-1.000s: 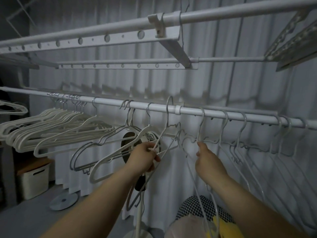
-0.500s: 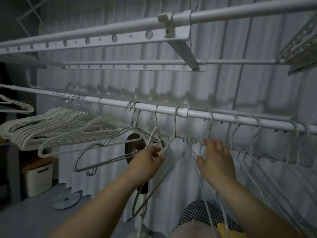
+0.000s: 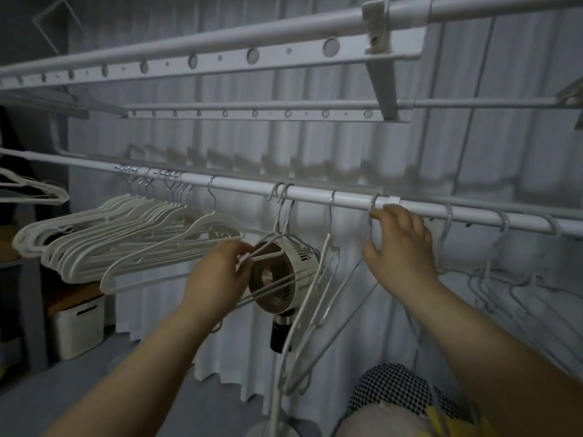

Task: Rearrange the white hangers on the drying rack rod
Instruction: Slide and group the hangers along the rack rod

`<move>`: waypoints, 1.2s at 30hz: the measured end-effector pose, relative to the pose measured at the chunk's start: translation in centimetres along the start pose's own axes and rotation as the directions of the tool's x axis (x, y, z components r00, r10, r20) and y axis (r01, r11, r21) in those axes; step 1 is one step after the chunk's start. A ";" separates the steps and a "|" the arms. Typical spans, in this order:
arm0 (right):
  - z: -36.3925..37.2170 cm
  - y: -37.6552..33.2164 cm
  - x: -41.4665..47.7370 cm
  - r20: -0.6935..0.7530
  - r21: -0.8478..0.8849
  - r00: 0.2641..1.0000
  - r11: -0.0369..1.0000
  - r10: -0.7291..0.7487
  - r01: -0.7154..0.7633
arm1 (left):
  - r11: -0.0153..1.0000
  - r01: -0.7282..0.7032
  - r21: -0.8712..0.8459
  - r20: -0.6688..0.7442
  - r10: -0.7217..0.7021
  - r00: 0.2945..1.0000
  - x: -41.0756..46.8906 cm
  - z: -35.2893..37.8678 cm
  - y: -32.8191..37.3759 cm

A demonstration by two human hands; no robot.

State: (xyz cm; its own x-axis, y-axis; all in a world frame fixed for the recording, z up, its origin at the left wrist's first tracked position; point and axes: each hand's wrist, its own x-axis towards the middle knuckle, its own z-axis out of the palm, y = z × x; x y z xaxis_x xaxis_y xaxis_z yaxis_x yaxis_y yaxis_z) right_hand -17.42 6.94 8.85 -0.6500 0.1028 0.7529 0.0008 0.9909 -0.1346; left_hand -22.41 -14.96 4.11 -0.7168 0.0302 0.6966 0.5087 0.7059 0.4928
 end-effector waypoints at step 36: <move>2.8 -1.8 4.2 0.031 -0.363 0.995 0.928 0.096 -0.079 | 0.989 0.060 -0.133 0.488 0.013 0.873 6.6 4.0 -5.9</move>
State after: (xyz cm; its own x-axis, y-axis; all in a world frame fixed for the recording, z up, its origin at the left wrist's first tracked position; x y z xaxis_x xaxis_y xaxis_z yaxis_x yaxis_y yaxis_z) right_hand -22.30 5.33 10.48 -0.6703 0.1951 0.7160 0.3277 0.9435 0.0496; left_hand -32.06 -16.07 3.77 -0.8519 0.3805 0.3600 0.5237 0.6059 0.5989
